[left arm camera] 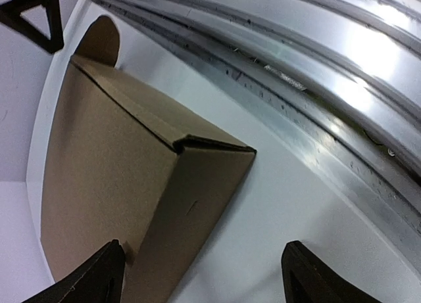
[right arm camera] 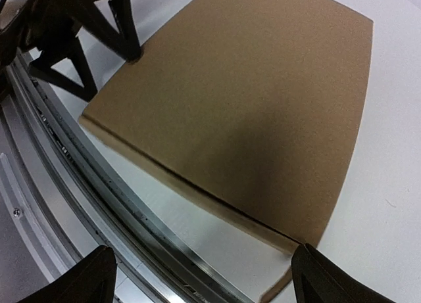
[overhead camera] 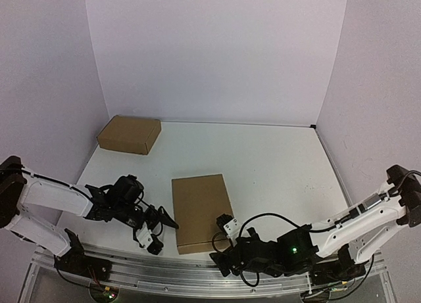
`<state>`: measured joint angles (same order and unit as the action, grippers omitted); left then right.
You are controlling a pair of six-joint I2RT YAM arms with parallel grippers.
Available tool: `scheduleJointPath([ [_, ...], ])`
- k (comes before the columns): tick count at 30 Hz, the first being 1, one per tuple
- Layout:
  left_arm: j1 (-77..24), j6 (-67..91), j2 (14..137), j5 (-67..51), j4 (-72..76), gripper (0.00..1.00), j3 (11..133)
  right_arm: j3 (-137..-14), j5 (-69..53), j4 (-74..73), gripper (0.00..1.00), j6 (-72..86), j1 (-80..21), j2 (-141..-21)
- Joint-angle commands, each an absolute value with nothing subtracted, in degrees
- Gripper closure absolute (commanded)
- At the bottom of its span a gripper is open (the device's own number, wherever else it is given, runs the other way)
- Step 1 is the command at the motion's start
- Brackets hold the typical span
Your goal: Fold the paper box
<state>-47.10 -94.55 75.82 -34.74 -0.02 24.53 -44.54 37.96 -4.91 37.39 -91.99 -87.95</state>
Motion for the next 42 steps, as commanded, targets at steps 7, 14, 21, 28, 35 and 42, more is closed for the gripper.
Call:
scheduleJointPath([
  [7, -51.16, -85.39, 77.01, -27.44, 0.43, 0.15, 27.29, -35.32, 47.17, -23.41, 0.17, 52.93, -89.92, -71.37],
  [14, -51.19, -82.92, 75.59, -28.39, 0.35, 0.14, 27.74, -34.62, 35.19, -20.33, 0.24, 44.41, -87.89, -67.80],
  [21, -51.15, -83.04, 74.21, -28.42, 0.35, 0.13, 26.68, -36.16, 35.10, -18.56, 0.11, 47.31, -87.80, -74.63],
  [28, -51.17, -82.72, 72.78, -28.85, -1.12, 0.10, 26.70, -41.70, 33.63, -15.43, 0.24, 45.73, -82.23, -85.27],
  [35, -51.24, -79.36, 67.65, -30.79, -0.34, 0.04, 26.12, -45.14, 30.47, -16.59, 0.91, 41.45, -80.01, -84.74],
  [42, -51.24, -72.48, 62.56, -29.02, -5.00, 0.00, 33.15, -62.65, 20.56, -34.96, 1.00, 42.87, -75.39, -84.12],
])
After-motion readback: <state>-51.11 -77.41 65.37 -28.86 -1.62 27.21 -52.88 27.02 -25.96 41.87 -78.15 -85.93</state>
